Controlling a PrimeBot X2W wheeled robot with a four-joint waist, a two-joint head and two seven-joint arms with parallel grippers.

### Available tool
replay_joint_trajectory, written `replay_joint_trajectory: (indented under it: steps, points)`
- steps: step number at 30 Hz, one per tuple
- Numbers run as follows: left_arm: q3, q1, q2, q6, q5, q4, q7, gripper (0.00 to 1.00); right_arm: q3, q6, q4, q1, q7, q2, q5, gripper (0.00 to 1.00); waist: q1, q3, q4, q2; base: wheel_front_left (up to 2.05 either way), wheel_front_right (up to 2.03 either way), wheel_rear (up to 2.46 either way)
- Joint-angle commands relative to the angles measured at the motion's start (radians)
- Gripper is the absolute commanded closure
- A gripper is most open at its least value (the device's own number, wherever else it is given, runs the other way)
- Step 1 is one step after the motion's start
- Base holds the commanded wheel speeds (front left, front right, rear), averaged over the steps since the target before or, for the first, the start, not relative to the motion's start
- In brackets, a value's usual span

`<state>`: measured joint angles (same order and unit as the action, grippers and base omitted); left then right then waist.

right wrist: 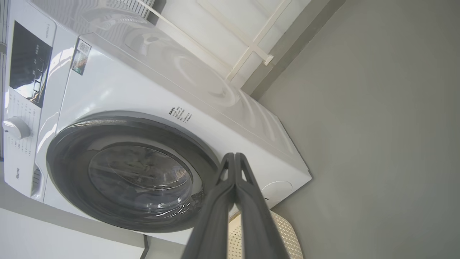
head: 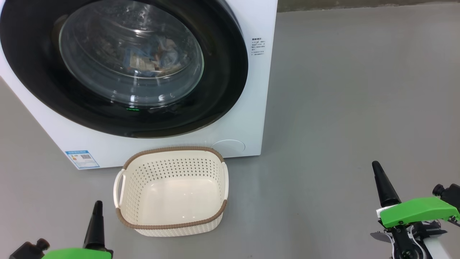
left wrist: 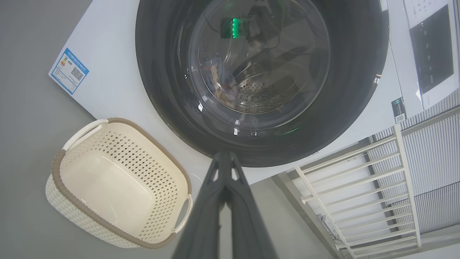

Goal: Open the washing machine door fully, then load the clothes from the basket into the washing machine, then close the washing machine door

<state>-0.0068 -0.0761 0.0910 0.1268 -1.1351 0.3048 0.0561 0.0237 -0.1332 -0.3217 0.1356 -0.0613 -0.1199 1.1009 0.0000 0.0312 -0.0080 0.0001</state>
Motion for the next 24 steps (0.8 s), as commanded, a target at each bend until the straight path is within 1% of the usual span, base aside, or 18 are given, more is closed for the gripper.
replay_joint_trajectory:
  steps: [1,24]
  points:
    - [0.027,-0.027,0.009,0.002,-0.021,-0.032,-0.008,1.0,-0.002,0.001,0.032,0.012,0.007,-0.005,0.026,1.0,0.0,-0.001,0.0,-0.0001,0.0,0.0,0.0]
    - [0.066,-0.029,-0.011,0.003,-0.211,-0.044,-0.076,1.0,-0.057,0.002,0.051,-0.005,0.076,0.025,0.23,1.0,0.0,-0.012,0.003,-0.0001,0.0,0.0,0.0]
